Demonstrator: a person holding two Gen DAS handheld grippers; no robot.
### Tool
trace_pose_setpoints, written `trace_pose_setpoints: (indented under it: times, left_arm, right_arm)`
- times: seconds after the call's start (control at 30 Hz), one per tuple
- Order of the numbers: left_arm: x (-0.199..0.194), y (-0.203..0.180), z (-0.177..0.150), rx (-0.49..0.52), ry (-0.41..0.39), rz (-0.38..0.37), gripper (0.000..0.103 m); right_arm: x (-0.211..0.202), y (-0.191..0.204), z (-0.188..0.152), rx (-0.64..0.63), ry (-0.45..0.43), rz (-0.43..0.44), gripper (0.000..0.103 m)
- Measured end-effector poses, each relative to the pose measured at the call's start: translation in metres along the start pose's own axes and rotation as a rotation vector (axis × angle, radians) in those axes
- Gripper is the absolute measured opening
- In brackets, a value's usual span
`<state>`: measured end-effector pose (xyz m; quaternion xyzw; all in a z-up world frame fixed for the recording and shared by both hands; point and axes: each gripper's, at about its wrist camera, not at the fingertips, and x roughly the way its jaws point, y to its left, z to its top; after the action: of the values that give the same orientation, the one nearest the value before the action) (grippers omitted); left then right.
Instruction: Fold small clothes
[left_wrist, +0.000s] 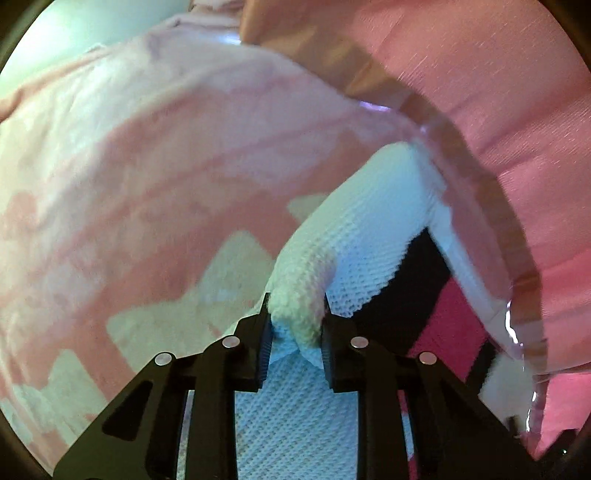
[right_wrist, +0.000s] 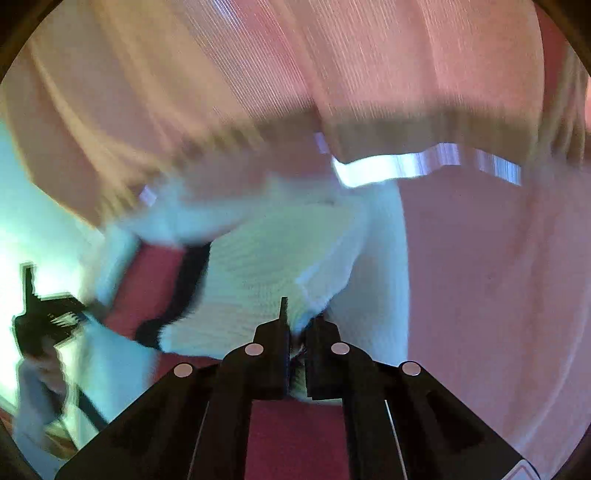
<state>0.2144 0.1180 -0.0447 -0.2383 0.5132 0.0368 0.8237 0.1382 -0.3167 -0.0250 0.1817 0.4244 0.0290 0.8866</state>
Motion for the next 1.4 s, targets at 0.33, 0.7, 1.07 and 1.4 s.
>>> trace_pose_setpoints:
  times: [0.33,0.7,1.07,1.4]
  left_arm:
    - [0.000,-0.006,-0.009,0.070,-0.021,0.045,0.022]
    - [-0.079,-0.008,-0.024,0.112,-0.212,0.046,0.034]
    - [-0.006,-0.047,-0.021,0.307,-0.165,0.172,0.040]
    - [-0.028,-0.047,-0.023,0.291,-0.196,0.106,0.047]
  right_arm:
    - [0.008,-0.012,-0.014,0.014,0.002,-0.001,0.005]
    - [-0.078,0.028,-0.014,-0.087,-0.268,-0.148,0.013]
    - [0.000,0.008,-0.004,-0.102,-0.027,-0.121,0.000]
    - [-0.026,-0.009,0.005,-0.058,-0.080,-0.135,0.012]
